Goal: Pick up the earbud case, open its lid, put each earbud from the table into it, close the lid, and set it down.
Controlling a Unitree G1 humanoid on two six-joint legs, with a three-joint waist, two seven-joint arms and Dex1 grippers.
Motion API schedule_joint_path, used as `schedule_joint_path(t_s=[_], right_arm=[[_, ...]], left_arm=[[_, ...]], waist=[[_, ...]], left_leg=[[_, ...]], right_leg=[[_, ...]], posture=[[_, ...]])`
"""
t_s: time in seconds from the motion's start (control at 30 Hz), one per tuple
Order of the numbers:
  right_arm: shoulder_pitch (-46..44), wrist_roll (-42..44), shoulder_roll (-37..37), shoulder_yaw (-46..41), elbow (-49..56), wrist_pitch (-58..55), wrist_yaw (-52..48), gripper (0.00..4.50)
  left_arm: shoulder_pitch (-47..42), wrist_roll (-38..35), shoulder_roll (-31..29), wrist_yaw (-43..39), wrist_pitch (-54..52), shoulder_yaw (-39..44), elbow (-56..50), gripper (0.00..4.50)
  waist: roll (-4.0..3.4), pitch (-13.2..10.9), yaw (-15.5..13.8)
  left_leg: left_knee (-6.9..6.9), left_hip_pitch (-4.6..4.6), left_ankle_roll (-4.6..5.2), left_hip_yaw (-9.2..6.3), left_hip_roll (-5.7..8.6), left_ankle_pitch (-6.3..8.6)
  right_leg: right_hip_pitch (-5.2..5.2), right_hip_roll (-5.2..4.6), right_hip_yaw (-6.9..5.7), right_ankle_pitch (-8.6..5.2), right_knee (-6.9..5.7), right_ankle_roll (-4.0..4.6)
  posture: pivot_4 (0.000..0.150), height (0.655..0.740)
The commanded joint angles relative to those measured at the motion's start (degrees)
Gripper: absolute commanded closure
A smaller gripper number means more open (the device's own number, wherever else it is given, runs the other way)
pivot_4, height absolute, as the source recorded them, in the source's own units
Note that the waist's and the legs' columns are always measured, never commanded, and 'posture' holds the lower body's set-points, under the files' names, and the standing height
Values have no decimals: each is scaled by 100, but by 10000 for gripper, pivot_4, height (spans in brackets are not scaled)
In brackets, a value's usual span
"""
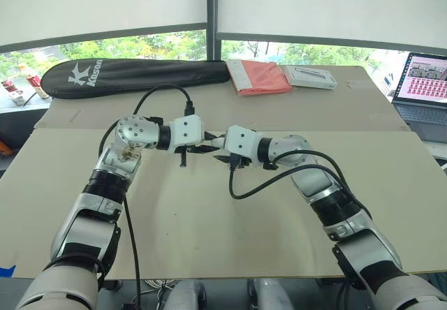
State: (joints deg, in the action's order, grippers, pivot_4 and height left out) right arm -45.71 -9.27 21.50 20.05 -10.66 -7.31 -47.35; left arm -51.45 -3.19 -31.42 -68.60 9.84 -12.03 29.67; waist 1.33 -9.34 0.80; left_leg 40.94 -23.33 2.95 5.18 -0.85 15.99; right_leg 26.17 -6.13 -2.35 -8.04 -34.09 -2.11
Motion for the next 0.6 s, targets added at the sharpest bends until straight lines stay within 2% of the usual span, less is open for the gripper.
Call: schedule_joint_path(t_s=[0.03, 0.17, 0.3, 0.37, 0.6], right_arm=[[213, 330, 183, -554, 356, -154, 105, 212], [570, 1047, -32, -1193, 853, -862, 247, 212], [752, 2075, -359, -1735, 1563, -2132, 293, 212], [773, 2224, -417, -1820, 1735, -2398, 447, 212], [601, 2566, -631, -1871, 1838, -2860, 851, 212]], left_arm=[[127, -530, -21, 112, -962, 470, -263, 40018], [281, -1366, 46, 122, -2675, 978, -546, 40018], [469, -2262, 1, 82, -4280, 1434, -992, 40018], [578, -2470, -52, 43, -4684, 1483, -1244, 40018], [796, -2686, -49, 96, -5005, 1436, -1780, 40018]], waist=[[0, 0, -4], [0, 0, 6], [0, 0, 41], [0, 0, 38], [0, 0, 2]], left_leg=[[0, 1, 0, -2, 0, 0], [0, 0, -1, -16, -2, -1], [0, 2, -3, -35, -6, -2], [0, 5, -2, -36, -6, -1], [-1, 8, -3, -39, -2, -2]], right_leg=[[0, 0, 0, 0, 0, 0], [0, 0, 0, -1, -1, -2], [1, 3, 3, 0, -7, -1], [0, 3, 3, 0, -8, -1], [-1, 3, 5, 1, -11, 2]], posture=[[1500, 7400], [1500, 7400], [1500, 7400], [1500, 7400], [1500, 7400]])
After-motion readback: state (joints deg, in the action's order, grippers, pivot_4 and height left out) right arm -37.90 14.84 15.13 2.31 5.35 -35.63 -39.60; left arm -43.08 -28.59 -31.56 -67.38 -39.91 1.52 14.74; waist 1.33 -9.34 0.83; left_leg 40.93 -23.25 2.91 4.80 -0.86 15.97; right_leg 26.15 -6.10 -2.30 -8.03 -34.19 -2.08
